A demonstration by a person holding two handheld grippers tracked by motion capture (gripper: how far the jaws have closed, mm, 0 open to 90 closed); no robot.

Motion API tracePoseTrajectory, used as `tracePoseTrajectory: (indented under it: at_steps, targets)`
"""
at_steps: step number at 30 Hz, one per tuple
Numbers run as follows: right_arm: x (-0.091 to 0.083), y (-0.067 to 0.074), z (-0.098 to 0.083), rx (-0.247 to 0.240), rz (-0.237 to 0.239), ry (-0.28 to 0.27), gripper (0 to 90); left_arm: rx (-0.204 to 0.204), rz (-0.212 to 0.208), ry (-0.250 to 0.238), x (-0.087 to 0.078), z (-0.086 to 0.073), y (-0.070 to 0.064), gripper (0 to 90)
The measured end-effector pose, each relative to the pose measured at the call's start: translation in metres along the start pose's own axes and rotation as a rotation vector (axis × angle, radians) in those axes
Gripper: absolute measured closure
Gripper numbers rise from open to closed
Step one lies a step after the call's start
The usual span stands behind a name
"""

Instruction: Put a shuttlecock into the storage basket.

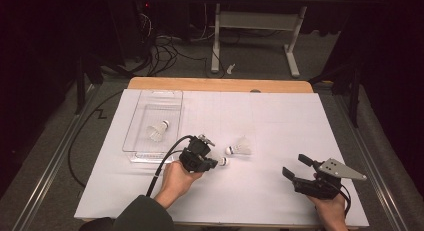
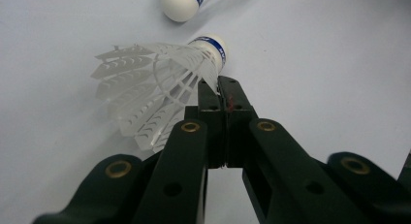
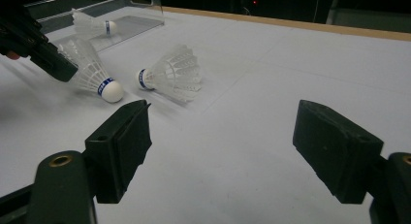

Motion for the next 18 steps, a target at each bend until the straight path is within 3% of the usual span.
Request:
tracePoseTrajectory:
  at_steps: [18]
  targets:
    - [-0.0001, -0.0003, 0.0001, 0.001, -0.001, -0.001, 21.8, 0.012, 0.001, 0.003, -0.0031, 0.0006, -0.0019, 89.2]
Point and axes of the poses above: each handheld gripper's, and its own axes: x roughly forward along the jaws, z roughly out of its top, y roughly to its left, the point moved 6 cm from there along x, roughly forward along the jaws, and after that the axes turned 8 degrees about -z, right-handed, at the moved point
